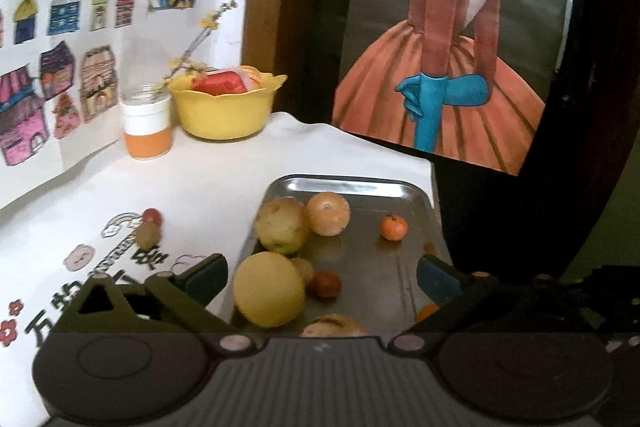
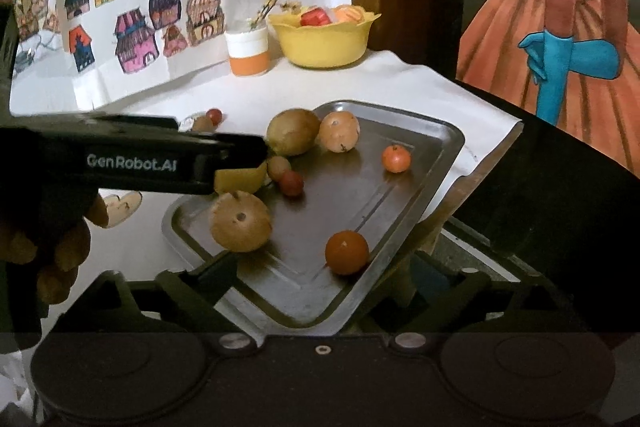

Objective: Organize fruits
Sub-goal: 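Withdraw both open tools from the tray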

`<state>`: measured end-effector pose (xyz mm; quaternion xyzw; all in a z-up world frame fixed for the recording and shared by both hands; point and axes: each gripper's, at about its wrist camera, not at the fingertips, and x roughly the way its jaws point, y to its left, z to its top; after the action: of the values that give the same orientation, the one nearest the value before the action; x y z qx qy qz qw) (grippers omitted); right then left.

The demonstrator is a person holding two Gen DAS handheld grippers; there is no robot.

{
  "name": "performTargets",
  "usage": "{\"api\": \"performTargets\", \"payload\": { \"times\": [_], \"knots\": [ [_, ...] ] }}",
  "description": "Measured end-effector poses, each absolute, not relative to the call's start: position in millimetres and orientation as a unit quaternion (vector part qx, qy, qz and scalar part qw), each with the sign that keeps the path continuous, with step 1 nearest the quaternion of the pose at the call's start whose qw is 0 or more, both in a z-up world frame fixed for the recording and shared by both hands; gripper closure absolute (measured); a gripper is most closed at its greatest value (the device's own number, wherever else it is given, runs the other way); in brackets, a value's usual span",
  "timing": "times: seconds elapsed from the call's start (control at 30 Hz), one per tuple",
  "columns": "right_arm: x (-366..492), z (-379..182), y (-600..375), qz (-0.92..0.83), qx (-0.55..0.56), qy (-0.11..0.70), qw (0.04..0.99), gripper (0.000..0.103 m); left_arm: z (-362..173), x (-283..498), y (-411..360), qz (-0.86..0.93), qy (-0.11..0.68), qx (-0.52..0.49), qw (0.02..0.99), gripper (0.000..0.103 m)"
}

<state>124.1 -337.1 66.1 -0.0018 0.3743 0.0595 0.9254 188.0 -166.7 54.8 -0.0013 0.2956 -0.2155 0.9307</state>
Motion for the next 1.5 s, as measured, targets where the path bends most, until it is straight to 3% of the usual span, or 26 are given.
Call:
{"api": "performTargets", "payload": {
  "times": [0.63,1.5],
  "knots": [
    [79.2,75.7,-305.4,0.009,0.028,0.334,0.942,0.001,49.8,157.5,-97.0,-0.139,0.317,-0.018,0.938,0.001],
    [101.9,42.5,-225.3,0.051,-0.002,0.371,0.927,0.001,30.8,131.7,-18.3,0.015,0.366,-0.042,0.929,0.000]
  ]
}}
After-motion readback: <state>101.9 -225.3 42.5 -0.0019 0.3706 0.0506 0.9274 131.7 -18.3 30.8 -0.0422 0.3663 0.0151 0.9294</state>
